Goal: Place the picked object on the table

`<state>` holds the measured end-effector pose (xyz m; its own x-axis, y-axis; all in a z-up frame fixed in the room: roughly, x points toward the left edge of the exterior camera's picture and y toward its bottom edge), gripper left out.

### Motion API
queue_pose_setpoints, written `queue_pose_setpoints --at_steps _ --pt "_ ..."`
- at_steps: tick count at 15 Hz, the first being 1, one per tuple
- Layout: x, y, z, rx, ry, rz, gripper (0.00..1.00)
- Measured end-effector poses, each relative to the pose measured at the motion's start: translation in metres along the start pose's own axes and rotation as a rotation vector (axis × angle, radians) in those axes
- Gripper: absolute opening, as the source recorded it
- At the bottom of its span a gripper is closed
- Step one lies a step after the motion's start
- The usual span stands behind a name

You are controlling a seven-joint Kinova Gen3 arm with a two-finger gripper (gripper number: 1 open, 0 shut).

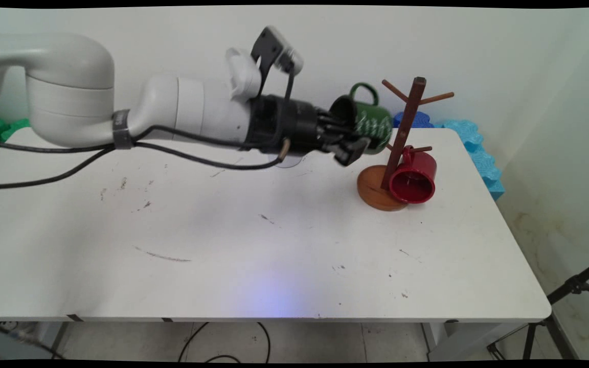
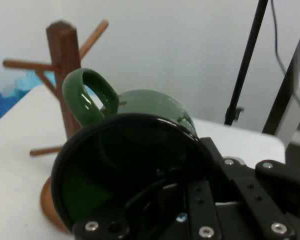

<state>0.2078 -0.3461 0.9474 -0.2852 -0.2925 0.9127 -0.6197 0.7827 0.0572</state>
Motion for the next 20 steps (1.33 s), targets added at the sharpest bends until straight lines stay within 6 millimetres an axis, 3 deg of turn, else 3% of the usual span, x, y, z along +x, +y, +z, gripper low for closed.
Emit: queue_pose_setpoints --at_steps 6,9,20 --pt "-0.037 -0.011 -0.007 0.049 -0.186 0.094 0.00" --pt "-0.042 -0.022 -0.013 0.082 -0.313 0.128 0.00" --pt "0.008 -0.082 -0.065 0.137 -0.583 0.245 0.00"
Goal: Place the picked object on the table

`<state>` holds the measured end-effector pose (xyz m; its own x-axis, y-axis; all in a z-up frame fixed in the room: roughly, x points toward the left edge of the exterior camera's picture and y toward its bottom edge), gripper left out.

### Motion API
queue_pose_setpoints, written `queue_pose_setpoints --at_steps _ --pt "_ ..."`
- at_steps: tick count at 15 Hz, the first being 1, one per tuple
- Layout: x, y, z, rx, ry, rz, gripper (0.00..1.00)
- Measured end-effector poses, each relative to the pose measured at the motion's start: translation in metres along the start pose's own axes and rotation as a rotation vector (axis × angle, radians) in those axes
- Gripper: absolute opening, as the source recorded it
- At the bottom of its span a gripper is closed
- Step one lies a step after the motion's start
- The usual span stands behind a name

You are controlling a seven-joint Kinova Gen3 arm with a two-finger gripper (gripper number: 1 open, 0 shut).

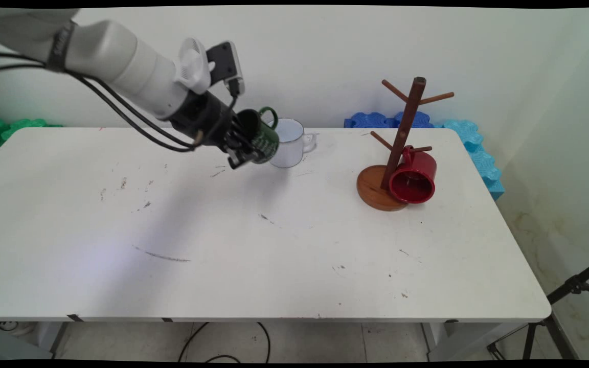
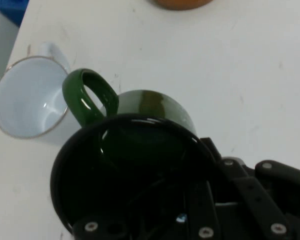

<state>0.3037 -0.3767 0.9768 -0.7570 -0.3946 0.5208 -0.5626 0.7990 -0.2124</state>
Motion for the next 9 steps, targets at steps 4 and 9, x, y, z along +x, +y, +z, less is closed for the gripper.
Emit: queue_pose_setpoints --at_steps 4,9 --pt "-0.002 -0.012 -0.008 -0.016 -0.065 0.052 0.00" --pt "-0.011 -0.022 -0.004 -0.069 -0.145 0.123 0.00"
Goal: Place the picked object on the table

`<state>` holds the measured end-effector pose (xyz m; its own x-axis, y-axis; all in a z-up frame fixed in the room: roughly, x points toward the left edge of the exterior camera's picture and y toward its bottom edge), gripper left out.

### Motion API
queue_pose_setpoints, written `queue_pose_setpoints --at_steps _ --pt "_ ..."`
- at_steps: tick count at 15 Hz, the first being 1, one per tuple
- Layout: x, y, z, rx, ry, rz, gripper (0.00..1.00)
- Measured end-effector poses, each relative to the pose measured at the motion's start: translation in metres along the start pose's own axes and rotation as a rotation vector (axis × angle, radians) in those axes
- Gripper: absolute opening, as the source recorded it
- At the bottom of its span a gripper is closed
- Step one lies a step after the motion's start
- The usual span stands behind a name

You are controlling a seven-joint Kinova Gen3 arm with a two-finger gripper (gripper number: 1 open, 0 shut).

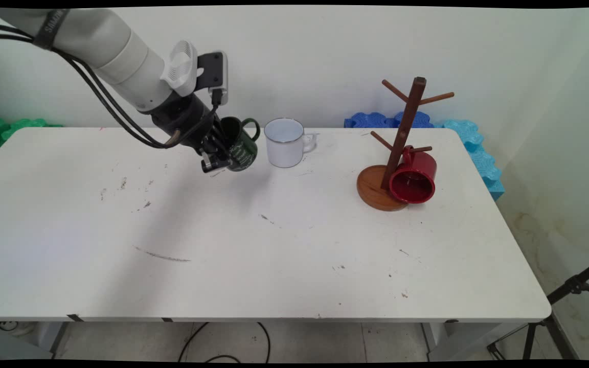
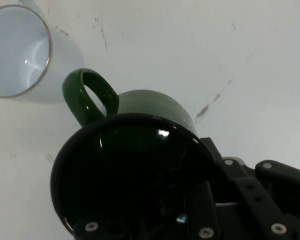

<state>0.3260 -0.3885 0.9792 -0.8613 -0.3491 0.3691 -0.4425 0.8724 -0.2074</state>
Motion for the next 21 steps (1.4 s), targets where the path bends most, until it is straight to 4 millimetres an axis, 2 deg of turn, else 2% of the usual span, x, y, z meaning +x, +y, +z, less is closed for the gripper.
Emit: queue_pose_setpoints --at_steps 3,12,16,21 --pt "-0.004 -0.012 0.016 -0.024 -0.027 0.047 0.00" --pt "-0.012 -0.053 0.083 -0.110 -0.080 0.117 0.00" --pt "-0.007 -0.065 0.112 -0.160 -0.068 0.161 0.00" --pt "0.000 -0.075 0.135 -0.203 -0.056 0.201 0.00"
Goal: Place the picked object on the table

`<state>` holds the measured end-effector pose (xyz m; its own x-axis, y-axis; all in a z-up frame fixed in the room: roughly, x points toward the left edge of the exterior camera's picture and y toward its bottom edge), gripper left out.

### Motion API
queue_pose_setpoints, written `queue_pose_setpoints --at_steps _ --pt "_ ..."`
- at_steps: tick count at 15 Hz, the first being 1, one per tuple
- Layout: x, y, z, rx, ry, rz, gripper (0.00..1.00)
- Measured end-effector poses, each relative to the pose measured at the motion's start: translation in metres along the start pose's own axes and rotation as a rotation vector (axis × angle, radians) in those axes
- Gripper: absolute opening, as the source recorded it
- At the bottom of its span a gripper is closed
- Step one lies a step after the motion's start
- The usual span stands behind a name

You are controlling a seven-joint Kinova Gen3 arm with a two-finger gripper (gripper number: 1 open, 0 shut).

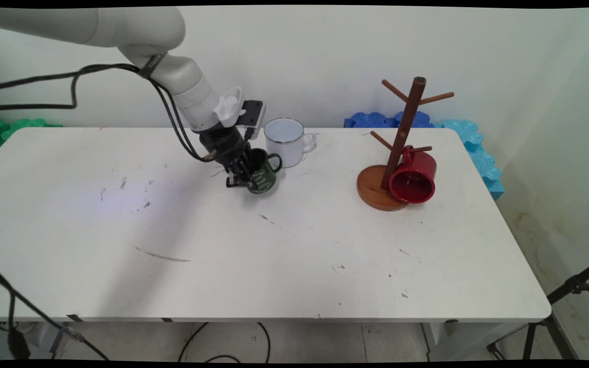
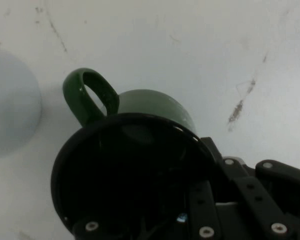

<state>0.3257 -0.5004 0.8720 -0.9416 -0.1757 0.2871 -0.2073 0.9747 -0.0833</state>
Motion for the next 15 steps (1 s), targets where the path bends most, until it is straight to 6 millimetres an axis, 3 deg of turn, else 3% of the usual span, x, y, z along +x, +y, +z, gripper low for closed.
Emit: queue_pose_setpoints --at_steps 15 --pt "0.002 -0.018 0.031 -0.045 0.019 0.036 0.00"
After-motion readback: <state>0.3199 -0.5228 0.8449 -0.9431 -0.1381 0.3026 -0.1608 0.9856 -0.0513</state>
